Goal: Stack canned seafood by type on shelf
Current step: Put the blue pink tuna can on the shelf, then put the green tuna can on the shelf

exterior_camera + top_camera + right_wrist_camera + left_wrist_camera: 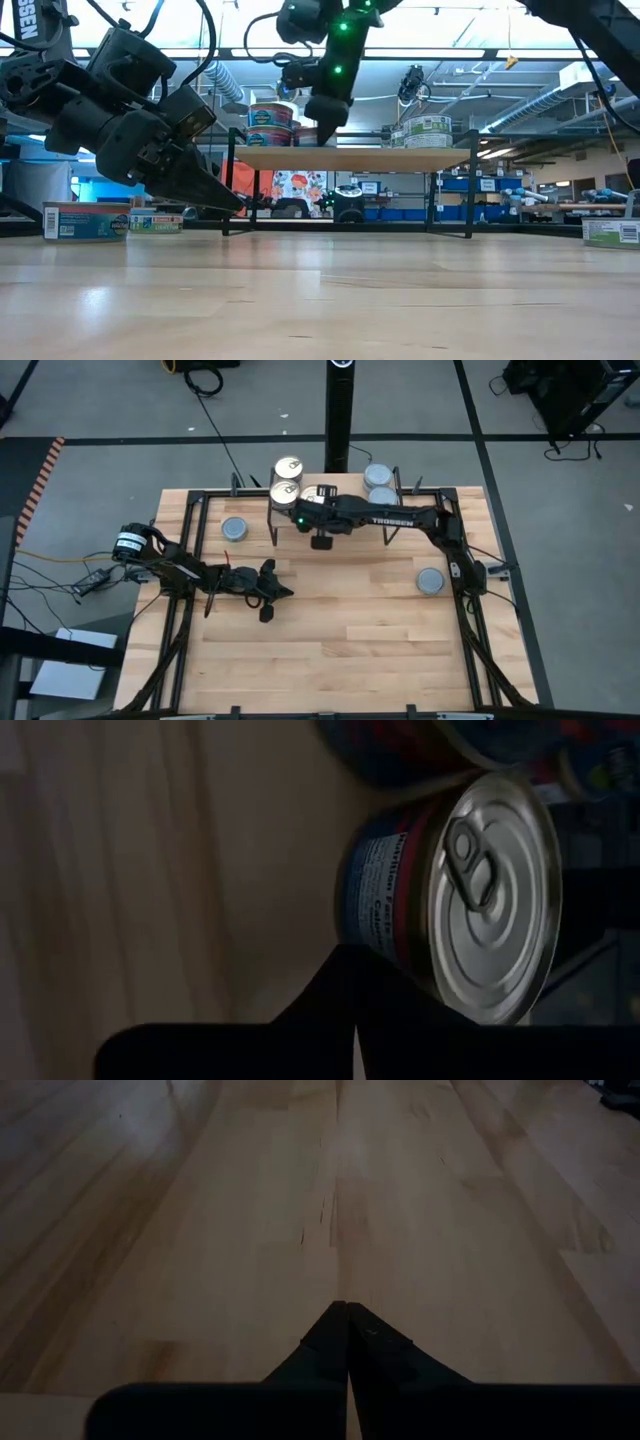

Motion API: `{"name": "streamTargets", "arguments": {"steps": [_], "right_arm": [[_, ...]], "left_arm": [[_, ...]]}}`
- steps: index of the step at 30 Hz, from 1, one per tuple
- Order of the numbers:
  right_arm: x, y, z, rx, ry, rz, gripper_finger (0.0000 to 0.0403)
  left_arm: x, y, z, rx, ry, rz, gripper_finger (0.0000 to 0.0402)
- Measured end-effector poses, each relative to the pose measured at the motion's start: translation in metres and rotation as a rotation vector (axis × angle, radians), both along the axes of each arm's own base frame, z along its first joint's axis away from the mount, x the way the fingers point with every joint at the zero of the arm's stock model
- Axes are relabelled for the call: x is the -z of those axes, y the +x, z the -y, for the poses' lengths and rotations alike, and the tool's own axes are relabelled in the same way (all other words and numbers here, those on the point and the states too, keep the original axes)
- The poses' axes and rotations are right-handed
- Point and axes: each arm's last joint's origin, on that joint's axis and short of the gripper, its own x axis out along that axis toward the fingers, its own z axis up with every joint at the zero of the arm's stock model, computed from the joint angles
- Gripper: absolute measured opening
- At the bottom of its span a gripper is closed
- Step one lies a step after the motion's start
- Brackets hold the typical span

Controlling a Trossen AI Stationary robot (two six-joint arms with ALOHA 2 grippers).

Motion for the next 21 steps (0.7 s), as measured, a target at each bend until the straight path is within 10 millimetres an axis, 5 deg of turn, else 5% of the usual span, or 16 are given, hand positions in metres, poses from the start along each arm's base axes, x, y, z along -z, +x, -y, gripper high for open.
{"name": "streamTargets", "arguments": {"steps": [13, 21], "right_arm": [[-0.003, -0.003, 0.033, 0.057, -0.006, 0.071, 0.0009], [-0.005, -0.004, 0.026, 0.001, 0.016, 0.039, 0.0008]], "left_arm": [[0.000, 0.000, 0.000, 0.000, 0.000, -0.001, 0.0008], [0.000, 0.000, 0.000, 0.000, -0.001, -0.001, 0.0008]]}}
